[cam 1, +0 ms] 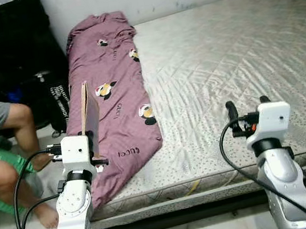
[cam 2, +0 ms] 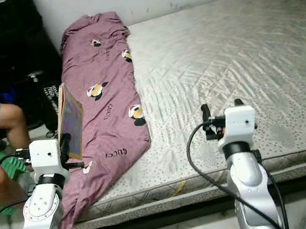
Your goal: Clean up the room
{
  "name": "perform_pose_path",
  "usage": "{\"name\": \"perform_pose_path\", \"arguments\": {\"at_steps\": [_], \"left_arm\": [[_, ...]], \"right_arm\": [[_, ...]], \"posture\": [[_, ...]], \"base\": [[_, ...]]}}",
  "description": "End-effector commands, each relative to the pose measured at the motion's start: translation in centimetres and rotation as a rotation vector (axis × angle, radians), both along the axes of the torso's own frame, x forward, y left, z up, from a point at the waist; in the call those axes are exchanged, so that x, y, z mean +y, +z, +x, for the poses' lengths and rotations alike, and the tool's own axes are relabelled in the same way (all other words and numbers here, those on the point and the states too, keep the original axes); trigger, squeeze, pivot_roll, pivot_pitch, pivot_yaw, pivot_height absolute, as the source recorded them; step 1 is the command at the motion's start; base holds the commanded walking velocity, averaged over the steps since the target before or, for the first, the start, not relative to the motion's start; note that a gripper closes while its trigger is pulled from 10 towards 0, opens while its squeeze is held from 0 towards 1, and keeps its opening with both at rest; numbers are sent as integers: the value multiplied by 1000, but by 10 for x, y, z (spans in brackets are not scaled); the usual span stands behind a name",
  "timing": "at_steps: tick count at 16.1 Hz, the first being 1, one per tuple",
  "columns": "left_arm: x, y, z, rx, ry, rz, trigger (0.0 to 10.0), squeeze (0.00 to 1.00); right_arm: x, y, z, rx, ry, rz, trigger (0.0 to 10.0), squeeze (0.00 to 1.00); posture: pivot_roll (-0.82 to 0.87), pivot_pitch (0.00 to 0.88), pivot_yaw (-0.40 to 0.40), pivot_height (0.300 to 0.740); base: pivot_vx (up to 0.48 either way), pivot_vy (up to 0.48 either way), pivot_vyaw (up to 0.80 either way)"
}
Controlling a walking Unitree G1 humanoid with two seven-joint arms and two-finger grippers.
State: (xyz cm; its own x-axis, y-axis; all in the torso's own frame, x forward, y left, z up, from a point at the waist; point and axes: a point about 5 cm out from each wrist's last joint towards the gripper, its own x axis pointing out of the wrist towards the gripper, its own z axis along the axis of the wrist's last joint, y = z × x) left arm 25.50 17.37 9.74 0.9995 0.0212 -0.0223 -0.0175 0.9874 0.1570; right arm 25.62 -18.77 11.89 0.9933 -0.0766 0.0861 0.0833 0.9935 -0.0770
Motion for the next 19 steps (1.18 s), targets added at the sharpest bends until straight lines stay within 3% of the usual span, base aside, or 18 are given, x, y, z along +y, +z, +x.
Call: {"name": "perform_pose_path", "arguments": {"at_steps": [1, 4, 9, 15, 19], "left_arm": [[7, 10, -2, -43, 42, 14, 10000, 0], [8, 9, -8, -43, 70, 8, 10000, 0], [6, 10, -4, -47, 68, 6, 10000, 0], [5, 11, -5, -49, 72, 4, 10000, 0], [3, 12, -6, -53, 48, -2, 10000, 0]], "right_arm": [[7, -1, 4, 10, 36, 14, 10000, 0], [15, 3, 15, 7, 84, 17, 10000, 0], [16, 1, 16, 19, 109, 10, 10000, 0], [18, 2, 18, 17, 117, -2, 10000, 0], [17, 1, 17, 21, 107, 2, 10000, 0]], "posture": [[-49, 0, 64, 740], [-26, 0, 32, 740], [-37, 0, 28, 740], [-33, 0, 24, 740], [-42, 0, 30, 740]], "base": [[0, 0, 0], [0, 0, 0], [0, 0, 0], [0, 0, 682], [0, -149, 0]]}}
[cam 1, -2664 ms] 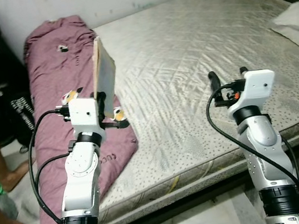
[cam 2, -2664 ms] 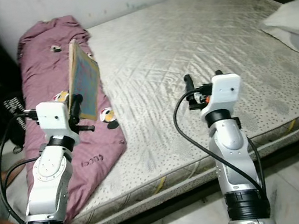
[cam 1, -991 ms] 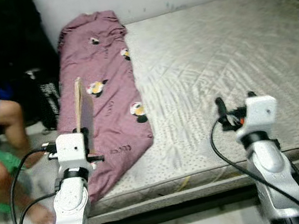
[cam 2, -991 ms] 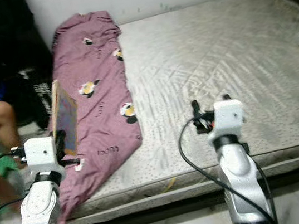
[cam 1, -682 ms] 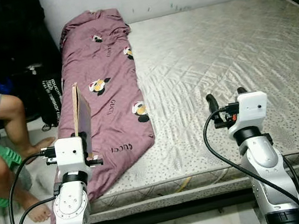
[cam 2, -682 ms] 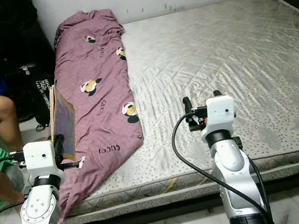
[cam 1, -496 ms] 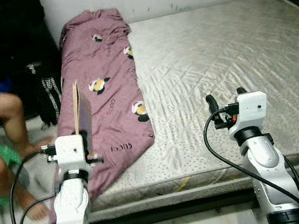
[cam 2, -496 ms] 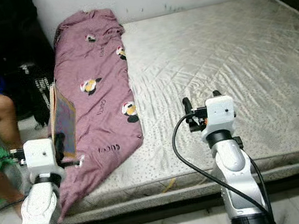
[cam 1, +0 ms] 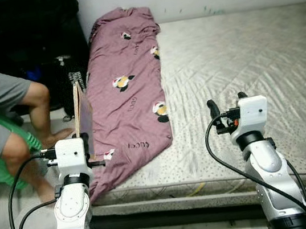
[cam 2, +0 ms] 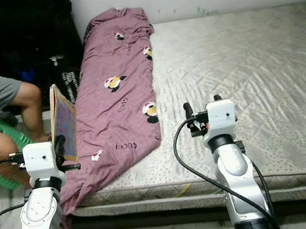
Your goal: Clean up the room
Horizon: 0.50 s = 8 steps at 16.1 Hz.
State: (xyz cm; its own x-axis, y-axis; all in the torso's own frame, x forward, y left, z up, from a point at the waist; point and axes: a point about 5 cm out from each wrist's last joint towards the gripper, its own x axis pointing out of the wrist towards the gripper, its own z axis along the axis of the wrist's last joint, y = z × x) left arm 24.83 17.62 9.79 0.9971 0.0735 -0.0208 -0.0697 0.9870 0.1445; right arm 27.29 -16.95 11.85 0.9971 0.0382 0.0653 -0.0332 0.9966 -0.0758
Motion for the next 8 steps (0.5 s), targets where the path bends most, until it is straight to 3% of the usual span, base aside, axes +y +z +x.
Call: {"name": "perform_pose_path", "arguments": {"at_steps": [1, 8], "left_arm": [[0, 11, 1, -50, -8, 13, 10000, 0], [-1, 11, 4, -51, -17, 14, 10000, 0]], "right_arm": [[-2, 1, 0, 1, -12, 0, 10000, 0], [-4, 0, 0, 2, -19, -3, 10000, 0]], "posture": [[-43, 0, 33, 740], [-48, 0, 38, 740]], "base": [[0, -337, 0], [0, -372, 0]]}}
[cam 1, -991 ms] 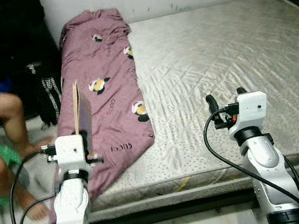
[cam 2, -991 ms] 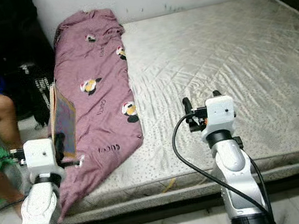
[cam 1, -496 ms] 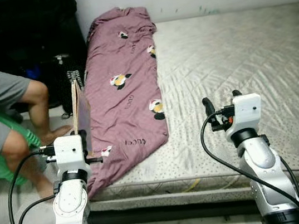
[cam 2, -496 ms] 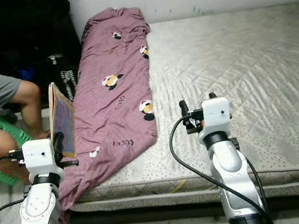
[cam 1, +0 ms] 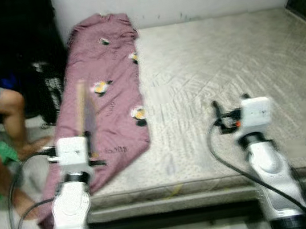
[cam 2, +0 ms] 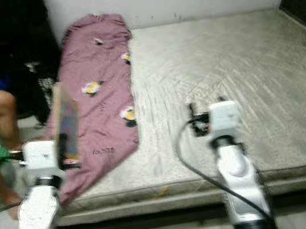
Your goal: Clean up the room
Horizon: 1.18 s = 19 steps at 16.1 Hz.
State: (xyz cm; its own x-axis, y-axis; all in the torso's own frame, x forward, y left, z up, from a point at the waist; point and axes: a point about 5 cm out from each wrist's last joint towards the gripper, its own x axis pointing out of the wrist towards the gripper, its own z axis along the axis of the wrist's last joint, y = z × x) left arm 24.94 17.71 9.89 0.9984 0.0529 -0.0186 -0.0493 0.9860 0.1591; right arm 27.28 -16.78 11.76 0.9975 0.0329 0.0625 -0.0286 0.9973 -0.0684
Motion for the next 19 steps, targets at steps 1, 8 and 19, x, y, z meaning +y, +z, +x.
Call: {"name": "perform_pose_path", "arguments": {"at_steps": [1, 8, 19], "left_arm": [[-2, 10, 3, -50, 2, -2, 10000, 0], [-3, 10, 7, -56, -3, -8, 10000, 0], [-9, 14, 7, -97, -52, -46, 10000, 0]], "right_arm": [[-6, 1, 1, -1, -15, -11, 10000, 0], [-7, 2, 3, -5, -16, -19, 10000, 0], [-10, 2, 1, -7, -27, -25, 10000, 0]], "posture": [[-50, 0, 38, 740], [-55, 0, 38, 740], [-65, 0, 40, 740]], "base": [[0, -431, 0], [0, -423, 0], [85, 0, 0]]}}
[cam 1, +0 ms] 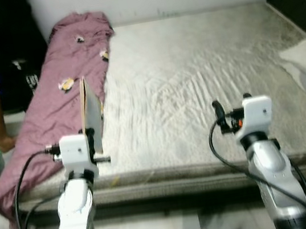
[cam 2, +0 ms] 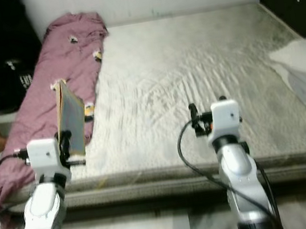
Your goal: Clean up the room
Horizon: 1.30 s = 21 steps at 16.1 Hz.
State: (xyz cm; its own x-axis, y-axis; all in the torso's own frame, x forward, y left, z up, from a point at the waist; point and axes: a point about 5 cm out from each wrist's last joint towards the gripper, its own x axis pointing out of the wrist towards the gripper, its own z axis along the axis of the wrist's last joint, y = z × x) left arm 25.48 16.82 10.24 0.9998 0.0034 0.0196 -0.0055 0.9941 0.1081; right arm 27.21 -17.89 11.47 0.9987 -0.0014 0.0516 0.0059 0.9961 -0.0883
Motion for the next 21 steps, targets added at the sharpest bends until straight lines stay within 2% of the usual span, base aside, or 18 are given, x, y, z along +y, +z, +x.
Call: {"name": "perform_pose_path", "arguments": {"at_steps": [1, 8, 13, 16, 18, 21], "left_arm": [[0, 11, 1, -58, -4, 2, 10000, 0], [0, 10, 2, -54, -7, -5, 10000, 0], [1, 6, 3, -27, 30, 1, 10000, 0], [1, 4, 4, -15, 19, -18, 10000, 0], [3, 3, 6, -11, 41, -2, 10000, 0], [5, 9, 8, -41, 15, 52, 10000, 0]], "right_arm": [[1, 5, 2, -18, 8, -5, 10000, 0], [-1, 5, 2, -18, 0, -5, 10000, 0], [-3, 4, 2, -4, -15, 7, 10000, 0], [-4, 3, 2, 1, -24, 10, 10000, 0], [-6, 5, 3, -6, -34, 6, 10000, 0], [-6, 10, 2, -23, -54, 7, 10000, 0]], "posture": [[-64, 0, 40, 740], [-69, 0, 41, 740], [-66, 0, 40, 740], [-66, 0, 39, 740], [-60, 0, 39, 740], [-62, 0, 59, 740]], "base": [[405, 0, 0], [402, 0, 0], [0, 0, 0], [0, 0, -756], [0, 0, -800], [0, 0, -800]]}}
